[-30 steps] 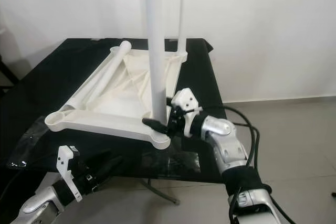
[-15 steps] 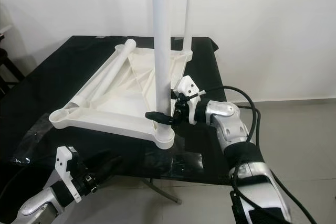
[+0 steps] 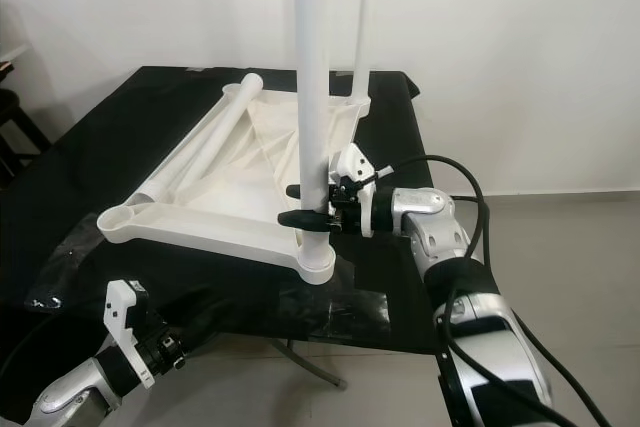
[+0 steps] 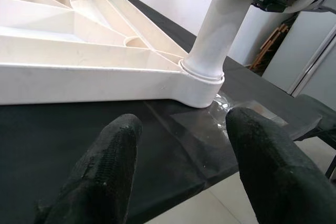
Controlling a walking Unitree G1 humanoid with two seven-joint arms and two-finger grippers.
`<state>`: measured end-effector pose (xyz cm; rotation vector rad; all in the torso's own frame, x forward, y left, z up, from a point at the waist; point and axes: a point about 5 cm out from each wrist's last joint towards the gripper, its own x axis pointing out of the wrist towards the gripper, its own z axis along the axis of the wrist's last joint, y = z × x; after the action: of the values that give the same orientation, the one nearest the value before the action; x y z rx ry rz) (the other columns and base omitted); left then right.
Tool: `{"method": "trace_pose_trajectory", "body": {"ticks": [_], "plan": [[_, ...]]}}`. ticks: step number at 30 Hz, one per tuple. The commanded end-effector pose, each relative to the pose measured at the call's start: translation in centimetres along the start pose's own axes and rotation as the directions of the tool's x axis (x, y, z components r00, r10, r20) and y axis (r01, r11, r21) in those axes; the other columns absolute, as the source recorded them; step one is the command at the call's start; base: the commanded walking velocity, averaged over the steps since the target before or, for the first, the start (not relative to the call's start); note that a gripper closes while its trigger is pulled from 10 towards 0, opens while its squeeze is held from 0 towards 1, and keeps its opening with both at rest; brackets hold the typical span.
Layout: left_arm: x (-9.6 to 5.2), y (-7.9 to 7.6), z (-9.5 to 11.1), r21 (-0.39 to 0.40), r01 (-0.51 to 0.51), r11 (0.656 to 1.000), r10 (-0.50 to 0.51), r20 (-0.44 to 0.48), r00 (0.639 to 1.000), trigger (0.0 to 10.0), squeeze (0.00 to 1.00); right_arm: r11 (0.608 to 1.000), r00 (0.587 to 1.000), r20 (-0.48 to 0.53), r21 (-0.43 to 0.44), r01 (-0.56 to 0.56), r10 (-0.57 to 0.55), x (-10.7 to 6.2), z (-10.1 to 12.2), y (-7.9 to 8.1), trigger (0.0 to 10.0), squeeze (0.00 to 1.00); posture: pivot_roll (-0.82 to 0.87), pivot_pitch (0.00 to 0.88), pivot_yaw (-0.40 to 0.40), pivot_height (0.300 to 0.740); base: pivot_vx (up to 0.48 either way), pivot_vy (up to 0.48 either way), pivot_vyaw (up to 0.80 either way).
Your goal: Building children table
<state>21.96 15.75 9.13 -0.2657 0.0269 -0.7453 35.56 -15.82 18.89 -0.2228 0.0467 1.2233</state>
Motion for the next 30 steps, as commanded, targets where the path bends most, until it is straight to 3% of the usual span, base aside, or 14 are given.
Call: {"method": "trace_pose_trajectory", "body": {"ticks": [1, 10, 11, 12, 14, 15, 18, 22, 23, 24, 25, 26, 29, 30], "plan": [[-0.2, 0.0, -0.1, -0.007, -0.002, 1.000, 0.002, -0.012, 1.000, 10.0, 0.00, 0.999, 1.000, 0.010, 0.019, 0.026, -0.026, -0.8, -0.8, 0.6, 0.0, 0.00, 0.05, 0.041, 0.021, 0.740, 0.000, 0.000, 0.00], [-0.2, 0.0, 0.0, -0.009, -0.001, 1.000, 0.000, -0.011, 1.000, 10.0, 0.00, 0.985, 0.990, 0.007, 0.104, 0.138, -0.139, -1.2, -2.6, 2.5, 0.0, 0.00, 0.03, 0.043, 0.018, 0.740, 0.000, 0.000, 0.00], [-0.4, 0.0, 0.0, -0.010, 0.000, 1.000, 0.000, -0.012, 1.000, 10.0, 0.00, 0.915, 0.927, -0.071, 0.150, 0.374, -0.367, 0.2, -4.1, 3.6, 0.0, 0.00, 0.01, 0.042, 0.014, 0.740, 0.000, 0.000, 0.00], [-0.4, 0.0, 0.0, -0.010, 0.000, 1.000, 0.000, -0.012, 1.000, 10.0, 0.00, 0.915, 0.927, -0.071, 0.150, 0.374, -0.367, 0.2, -4.1, 3.6, 0.0, 0.00, 0.01, 0.042, 0.014, 0.740, 0.000, 0.000, 0.00], [-0.4, 0.2, 0.0, -0.006, 0.002, 1.000, -0.002, -0.018, 1.000, 10.0, 0.00, 0.661, 0.706, -0.189, 0.254, 0.706, -0.682, 2.9, -5.9, 8.0, 0.0, 0.00, 0.02, 0.042, 0.034, 0.740, 0.000, 0.000, 0.00], [-0.4, 0.3, 0.0, -0.002, 0.004, 1.000, -0.004, -0.022, 1.000, 10.0, 0.00, 0.582, 0.637, -0.206, 0.273, 0.766, -0.743, 3.6, -5.5, 8.6, 0.0, 0.00, 0.02, 0.042, 0.040, 0.740, 0.000, 0.000, 0.00], [-0.4, 0.3, 0.0, -0.001, 0.004, 1.000, -0.004, -0.025, 1.000, 10.0, 0.00, 0.575, 0.629, -0.186, 0.276, 0.770, -0.755, 4.2, -4.8, 8.2, 0.0, 0.00, 0.02, 0.035, 0.035, 0.740, 0.000, 0.000, 0.00], [-0.5, 0.4, 0.0, 0.000, 0.001, 1.000, -0.001, -0.026, 1.000, 10.0, 0.00, 0.579, 0.617, -0.145, 0.236, 0.781, -0.774, 4.5, -2.4, 6.1, 0.0, 0.00, 0.03, 0.029, 0.032, 0.740, 0.000, 0.000, 0.00], [-0.5, 0.4, 0.0, 0.002, 0.000, 1.000, 0.000, -0.026, 1.000, 10.0, 0.00, 0.575, 0.611, -0.143, 0.229, 0.786, -0.778, 4.4, -2.1, 5.9, 2.0, 0.00, 0.03, 0.030, 0.032, 0.740, 0.000, 0.000, 0.00], [-0.5, 0.4, 0.0, 0.002, 0.000, 1.000, 0.000, -0.026, 1.000, 10.0, 0.00, 0.575, 0.611, -0.143, 0.229, 0.786, -0.778, 4.4, -2.1, 5.9, 2.0, 0.00, 0.03, 0.030, 0.032, 0.740, 0.000, 0.000, 0.00], [-0.5, 0.4, 0.0, 0.003, -0.001, 1.000, 0.001, -0.025, 1.000, 10.0, 0.00, 0.563, 0.603, -0.146, 0.240, 0.791, -0.785, 4.4, -1.7, 5.9, 10.0, 0.00, 0.03, 0.030, 0.032, 0.740, 0.000, 0.000, 0.00], [-0.5, 0.4, 0.0, 0.003, -0.002, 1.000, 0.002, -0.023, 1.000, 10.0, 0.00, 0.603, 0.649, -0.127, 0.271, 0.750, -0.750, 4.7, -1.3, 6.2, 10.0, 0.94, 0.03, 0.031, 0.035, 0.740, 0.000, 0.000, 0.00], [-0.5, 0.3, 0.0, 0.004, -0.002, 1.000, 0.003, -0.022, 1.000, 10.0, 0.00, 0.632, 0.682, -0.111, 0.293, 0.717, -0.723, 4.9, -1.0, 6.4, 10.0, 0.94, 0.03, 0.030, 0.035, 0.740, 0.000, 0.000, 0.00], [-0.5, 0.3, 0.1, 0.002, -0.002, 1.000, 0.002, -0.021, 1.000, 10.0, 0.00, 0.710, 0.750, -0.037, 0.295, 0.640, -0.661, 5.2, 0.2, 6.2, 10.0, 1.00, 0.03, 0.042, 0.042, 0.740, 0.000, 0.000, 0.00]]}}
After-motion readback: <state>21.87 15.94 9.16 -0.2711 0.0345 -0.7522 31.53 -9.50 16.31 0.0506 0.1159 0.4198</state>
